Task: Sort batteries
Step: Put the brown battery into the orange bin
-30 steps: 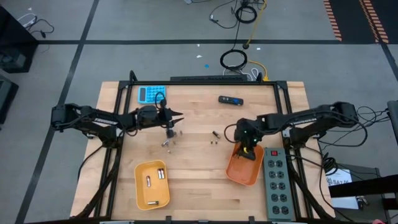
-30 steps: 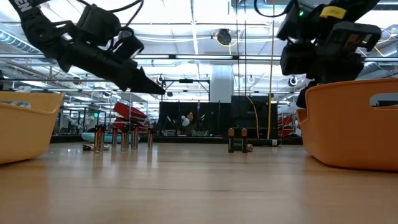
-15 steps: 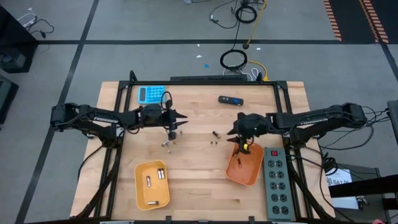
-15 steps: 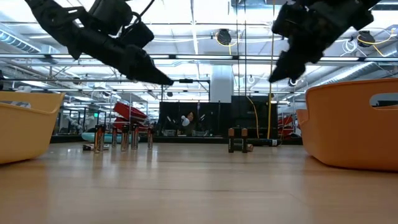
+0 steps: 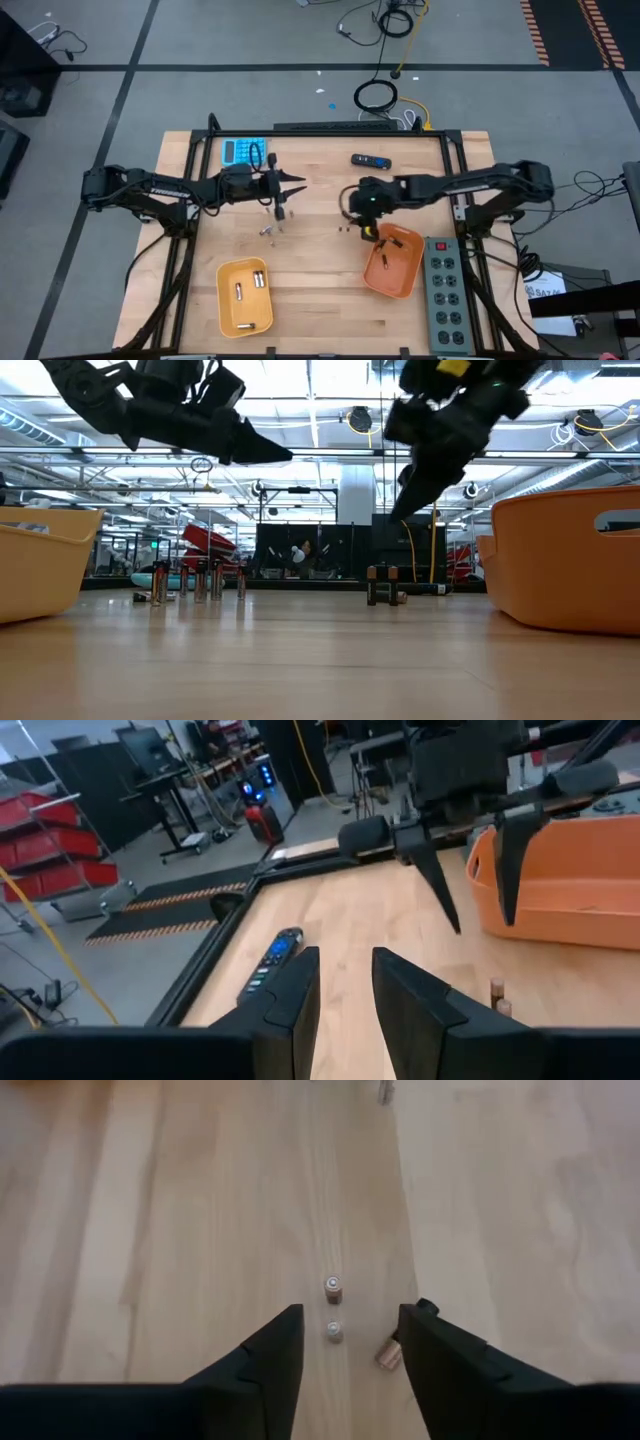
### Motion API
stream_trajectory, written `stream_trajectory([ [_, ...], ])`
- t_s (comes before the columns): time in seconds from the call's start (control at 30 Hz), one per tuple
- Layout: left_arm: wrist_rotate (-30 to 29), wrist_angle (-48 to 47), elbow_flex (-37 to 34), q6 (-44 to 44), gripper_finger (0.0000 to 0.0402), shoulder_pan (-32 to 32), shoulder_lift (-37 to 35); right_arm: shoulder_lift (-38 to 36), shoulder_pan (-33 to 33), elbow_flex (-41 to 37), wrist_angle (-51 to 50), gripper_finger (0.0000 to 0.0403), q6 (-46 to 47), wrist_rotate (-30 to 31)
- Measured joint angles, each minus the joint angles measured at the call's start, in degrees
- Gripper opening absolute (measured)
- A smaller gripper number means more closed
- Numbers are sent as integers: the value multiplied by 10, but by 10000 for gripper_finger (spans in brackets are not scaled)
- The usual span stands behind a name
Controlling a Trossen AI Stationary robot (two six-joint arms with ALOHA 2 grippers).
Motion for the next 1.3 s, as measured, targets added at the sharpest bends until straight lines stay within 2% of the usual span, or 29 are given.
stream_trajectory([
  [0.17,0,-15,0,-1,105,-4,0,79,0,76,-70,184,-23,0],
  [0.4,0,-22,0,-15,105,-5,0,166,0,156,-118,187,-67,-1],
  [0.97,-2,-36,-1,-15,105,-5,0,247,0,170,-114,187,-85,-16],
  [1.1,-2,-36,-1,-15,105,-5,0,257,0,170,-102,171,-85,-13],
  [1.3,-2,-36,-1,-15,105,-5,0,266,0,170,-93,121,-87,-12],
])
